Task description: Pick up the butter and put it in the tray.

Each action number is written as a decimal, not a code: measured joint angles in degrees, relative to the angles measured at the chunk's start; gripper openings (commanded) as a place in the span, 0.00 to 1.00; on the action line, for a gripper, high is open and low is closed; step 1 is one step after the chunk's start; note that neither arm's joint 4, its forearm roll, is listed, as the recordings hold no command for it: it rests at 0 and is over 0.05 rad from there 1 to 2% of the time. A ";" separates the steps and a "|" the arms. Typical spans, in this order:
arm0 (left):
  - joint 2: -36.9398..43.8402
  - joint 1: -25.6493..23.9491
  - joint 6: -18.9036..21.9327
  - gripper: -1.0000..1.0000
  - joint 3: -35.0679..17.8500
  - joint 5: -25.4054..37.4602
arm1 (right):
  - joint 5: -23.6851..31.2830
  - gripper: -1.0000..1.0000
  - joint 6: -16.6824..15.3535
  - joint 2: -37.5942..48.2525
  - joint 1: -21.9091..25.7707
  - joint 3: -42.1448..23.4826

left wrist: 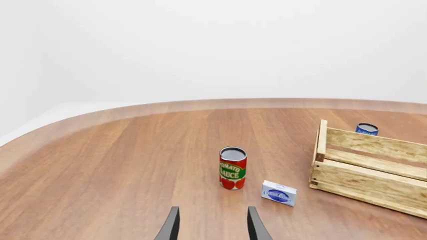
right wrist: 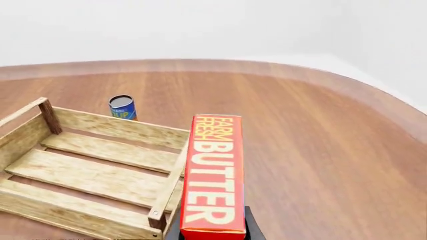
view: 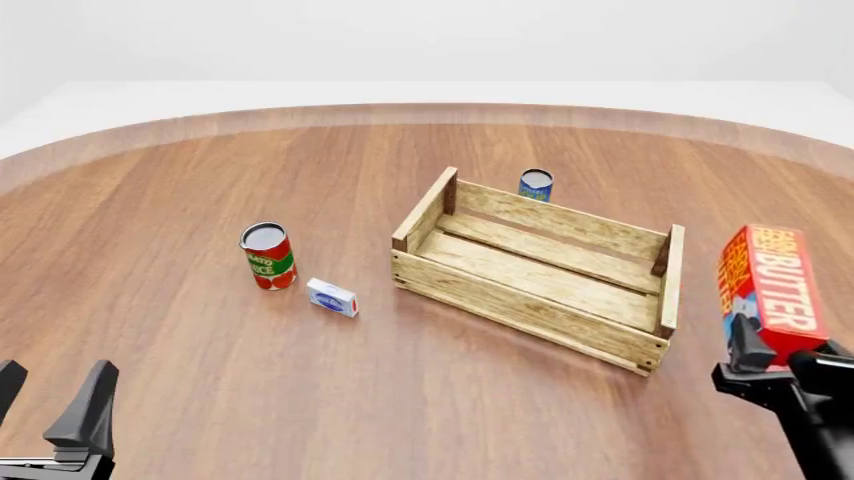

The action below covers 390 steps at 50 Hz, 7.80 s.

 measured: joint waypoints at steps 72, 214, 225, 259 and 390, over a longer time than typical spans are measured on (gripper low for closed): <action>0.00 0.00 0.00 1.00 0.00 0.00 | 16.32 0.00 -3.13 -12.12 11.85 -7.74; 0.00 0.00 0.00 1.00 0.00 0.00 | 13.52 0.00 -2.37 26.58 24.79 -35.07; 0.00 0.00 0.00 1.00 0.00 0.00 | 13.64 0.00 -2.18 29.02 25.16 -36.38; 0.00 0.00 0.00 1.00 0.00 0.00 | 15.84 0.00 -1.63 33.53 26.39 -39.07; 0.00 0.00 0.00 1.00 0.00 0.00 | 22.84 0.00 -0.69 41.08 25.20 -44.45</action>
